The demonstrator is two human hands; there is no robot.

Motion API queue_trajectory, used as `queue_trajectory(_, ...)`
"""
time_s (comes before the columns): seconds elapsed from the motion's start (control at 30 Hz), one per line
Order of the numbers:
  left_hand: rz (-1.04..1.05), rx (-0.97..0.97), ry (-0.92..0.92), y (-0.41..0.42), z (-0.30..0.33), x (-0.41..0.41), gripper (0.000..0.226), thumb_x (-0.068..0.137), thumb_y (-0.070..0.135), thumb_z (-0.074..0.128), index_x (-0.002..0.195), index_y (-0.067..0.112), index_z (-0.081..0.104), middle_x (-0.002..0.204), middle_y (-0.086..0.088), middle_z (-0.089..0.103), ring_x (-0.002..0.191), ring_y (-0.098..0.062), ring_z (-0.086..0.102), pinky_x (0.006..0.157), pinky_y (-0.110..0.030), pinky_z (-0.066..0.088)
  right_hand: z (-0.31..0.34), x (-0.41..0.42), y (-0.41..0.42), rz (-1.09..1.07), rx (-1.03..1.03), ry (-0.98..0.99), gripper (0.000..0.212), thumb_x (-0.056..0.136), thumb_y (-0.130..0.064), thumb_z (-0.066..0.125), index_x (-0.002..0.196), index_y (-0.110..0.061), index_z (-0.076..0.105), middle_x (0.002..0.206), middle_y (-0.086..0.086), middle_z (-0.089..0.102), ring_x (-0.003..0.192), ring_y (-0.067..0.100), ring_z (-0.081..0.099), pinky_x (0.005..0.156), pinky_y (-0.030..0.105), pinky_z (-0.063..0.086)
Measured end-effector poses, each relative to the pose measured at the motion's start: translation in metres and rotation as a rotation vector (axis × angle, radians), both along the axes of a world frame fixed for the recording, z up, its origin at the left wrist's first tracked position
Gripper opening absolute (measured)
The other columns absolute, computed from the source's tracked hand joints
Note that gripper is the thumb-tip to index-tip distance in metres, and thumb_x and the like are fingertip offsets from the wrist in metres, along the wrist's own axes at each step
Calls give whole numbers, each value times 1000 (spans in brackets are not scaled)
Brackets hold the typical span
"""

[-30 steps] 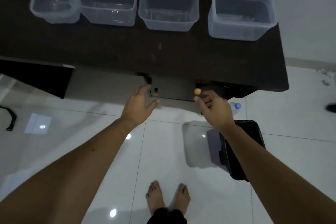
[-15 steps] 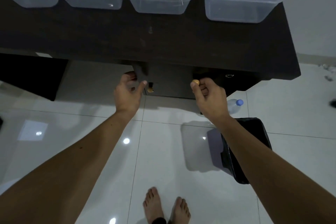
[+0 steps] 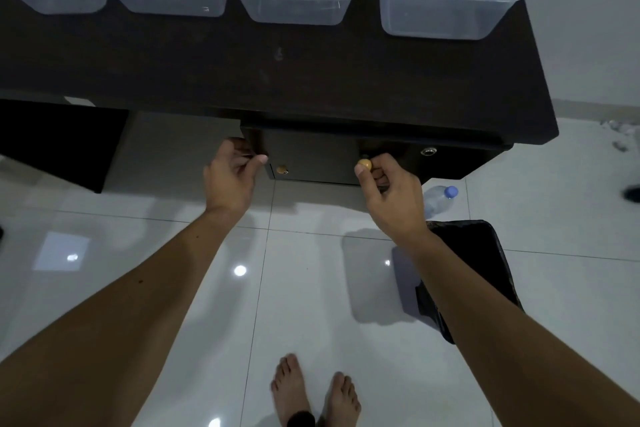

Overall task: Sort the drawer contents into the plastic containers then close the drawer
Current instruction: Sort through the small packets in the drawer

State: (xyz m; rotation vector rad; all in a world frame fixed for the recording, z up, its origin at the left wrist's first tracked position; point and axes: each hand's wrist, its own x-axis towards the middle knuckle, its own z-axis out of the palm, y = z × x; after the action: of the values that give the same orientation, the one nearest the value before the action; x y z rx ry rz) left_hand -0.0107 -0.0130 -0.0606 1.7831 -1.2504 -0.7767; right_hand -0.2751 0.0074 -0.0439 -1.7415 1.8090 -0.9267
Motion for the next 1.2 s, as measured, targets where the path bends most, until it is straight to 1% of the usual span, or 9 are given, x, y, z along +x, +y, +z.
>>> queue_trajectory(0.1, -15, 26, 12, 18, -4, 5, 24, 95, 21, 76, 110, 17, 59, 91, 0, 71, 84, -11, 70, 73, -6, 51, -1, 1, 21, 7, 23, -21, 24, 101, -38, 63, 92, -16, 61, 73, -11, 64, 71, 9, 63, 66, 33, 53)
queue_trajectory(0.23, -27, 30, 35, 45, -6, 9, 26, 94, 21, 78, 113, 17, 61, 94, 1, 72, 89, -15, 71, 82, -20, 57, 3, 0, 50, 22, 34, -38, 19, 101, -34, 64, 93, -17, 63, 75, -18, 62, 78, -4, 63, 67, 7, 42)
queue_trajectory(0.3, -32, 22, 26, 61, -5, 10, 24, 94, 19, 78, 110, 18, 60, 92, 4, 70, 87, -14, 70, 79, -11, 54, 4, 0, 67, 21, 35, -39, 18, 101, -34, 64, 95, -16, 64, 80, -14, 66, 81, -1, 63, 71, 10, 44)
queue_trajectory(0.4, -48, 25, -1, 83, -4, 12, 25, 93, 19, 79, 112, 17, 62, 95, 1, 72, 87, -14, 70, 76, -4, 51, 7, 2, 92, 17, 65, -33, 19, 102, -36, 63, 99, -17, 66, 87, -11, 69, 83, 3, 63, 74, 24, 50)
queue_trajectory(0.63, -45, 77, -28, 128, -3, 15, 31, 94, 22, 78, 119, 11, 63, 105, -6, 75, 95, -21, 73, 84, -23, 58, 9, 6, 137, 1, 59, -18, 22, 102, -33, 65, 100, -11, 66, 85, -11, 66, 81, 6, 63, 71, 28, 49)
queue_trajectory(0.83, -44, 84, -54, 155, -1, 15, 32, 95, 21, 77, 120, 8, 62, 104, -2, 73, 93, -20, 72, 85, -27, 58, 6, 8, 165, -12, 82, -38, 20, 101, -33, 65, 99, -12, 66, 84, -11, 66, 81, 9, 64, 73, 30, 51)
queue_trajectory(0.97, -56, 75, -73, 172, 1, 15, 31, 95, 18, 77, 120, 8, 61, 101, 2, 71, 91, -18, 70, 80, -16, 53, 5, 7, 181, -3, 106, -52, 20, 101, -32, 65, 99, -12, 64, 83, -11, 65, 81, 5, 59, 71, 24, 44)
queue_trajectory(1.1, -63, 72, -87, 184, 0, 14, 32, 96, 18, 76, 121, 6, 60, 101, 1, 71, 91, -19, 70, 86, -27, 56, 2, 10, 192, -26, 87, -63, 20, 101, -32, 65, 98, -12, 64, 82, -9, 66, 78, 7, 61, 70, 26, 48)
queue_trajectory(1.2, -63, 93, -90, 187, 2, 12, 32, 97, 20, 74, 123, 7, 60, 103, 1, 71, 94, -18, 71, 88, -27, 55, 2, 9, 192, -20, 103, -56, 22, 102, -35, 64, 100, -12, 64, 83, -9, 66, 77, 8, 62, 70, 26, 48)
